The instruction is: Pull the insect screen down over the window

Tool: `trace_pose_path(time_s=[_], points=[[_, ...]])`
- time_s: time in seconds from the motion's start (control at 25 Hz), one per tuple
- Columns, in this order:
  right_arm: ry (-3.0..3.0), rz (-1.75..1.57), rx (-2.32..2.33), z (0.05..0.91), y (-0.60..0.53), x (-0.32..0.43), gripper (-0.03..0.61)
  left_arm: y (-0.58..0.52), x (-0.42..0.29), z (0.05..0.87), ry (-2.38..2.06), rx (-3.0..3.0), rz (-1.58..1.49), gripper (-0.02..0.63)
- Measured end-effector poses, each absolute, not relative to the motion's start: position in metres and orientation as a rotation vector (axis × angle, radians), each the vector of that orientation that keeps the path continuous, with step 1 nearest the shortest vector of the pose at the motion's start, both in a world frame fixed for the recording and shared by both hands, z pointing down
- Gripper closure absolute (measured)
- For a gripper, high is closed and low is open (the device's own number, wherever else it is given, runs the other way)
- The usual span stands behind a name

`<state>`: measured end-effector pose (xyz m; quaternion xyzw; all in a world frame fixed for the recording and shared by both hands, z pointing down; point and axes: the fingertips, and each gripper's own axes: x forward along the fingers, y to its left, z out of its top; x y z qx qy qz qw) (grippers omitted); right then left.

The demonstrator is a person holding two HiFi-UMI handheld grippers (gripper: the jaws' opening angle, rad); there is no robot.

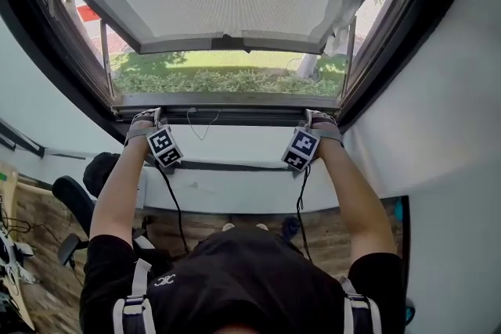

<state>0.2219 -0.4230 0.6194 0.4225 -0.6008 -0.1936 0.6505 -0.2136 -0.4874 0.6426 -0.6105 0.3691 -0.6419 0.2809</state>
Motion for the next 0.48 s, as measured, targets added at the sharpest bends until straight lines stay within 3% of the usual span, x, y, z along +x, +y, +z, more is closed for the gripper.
trace_pose_path(time_s=[0.48], points=[[-1.359,-0.421,0.967,0.6269,-0.4239,0.2218,0.434,-0.4884,-0.2131,0.6493,1.0,-1.639,-1.717,0.48]])
